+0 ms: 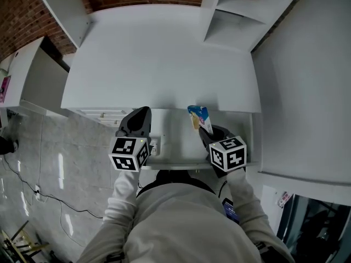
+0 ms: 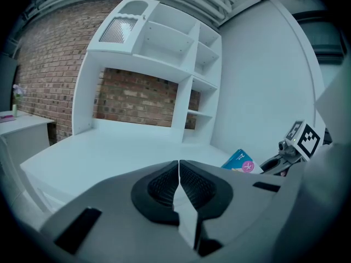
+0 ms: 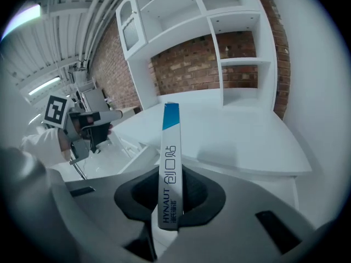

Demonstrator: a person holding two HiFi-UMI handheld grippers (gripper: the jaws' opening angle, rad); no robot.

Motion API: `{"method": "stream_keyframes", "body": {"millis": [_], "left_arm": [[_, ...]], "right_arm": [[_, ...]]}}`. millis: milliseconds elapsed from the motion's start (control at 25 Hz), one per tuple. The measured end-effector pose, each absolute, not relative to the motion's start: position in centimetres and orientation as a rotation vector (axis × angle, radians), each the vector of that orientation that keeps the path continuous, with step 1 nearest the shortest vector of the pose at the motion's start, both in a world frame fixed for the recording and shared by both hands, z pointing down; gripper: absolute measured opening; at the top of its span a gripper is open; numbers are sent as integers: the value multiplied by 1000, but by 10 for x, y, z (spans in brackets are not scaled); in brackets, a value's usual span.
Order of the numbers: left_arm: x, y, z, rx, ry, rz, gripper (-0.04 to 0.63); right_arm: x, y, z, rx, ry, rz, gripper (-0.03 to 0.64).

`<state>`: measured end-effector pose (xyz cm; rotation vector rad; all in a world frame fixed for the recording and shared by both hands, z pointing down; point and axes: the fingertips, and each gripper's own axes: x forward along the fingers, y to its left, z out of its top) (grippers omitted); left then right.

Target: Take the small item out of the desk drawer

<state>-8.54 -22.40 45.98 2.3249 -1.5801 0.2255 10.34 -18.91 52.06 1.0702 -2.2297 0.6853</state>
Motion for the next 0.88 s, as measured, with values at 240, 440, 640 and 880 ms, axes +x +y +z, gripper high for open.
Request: {"method": "stream_keyframes", "body": {"millis": [240, 440, 640, 880], "left_arm": [[-85, -227, 457, 2345, -1561, 229, 23], [-83, -226, 457, 2358, -1548, 233, 23], [-83, -226, 454, 2374, -1533, 230, 23], [-80, -227, 452, 2390, -1516, 233, 23]], "right_arm": [[104, -194, 494, 1145, -2290, 682, 87], [107, -195, 475, 1215, -2335, 670, 87], [113, -197, 459, 1293, -2364, 657, 87], [123, -199, 438, 1384, -2402, 643, 87]]}}
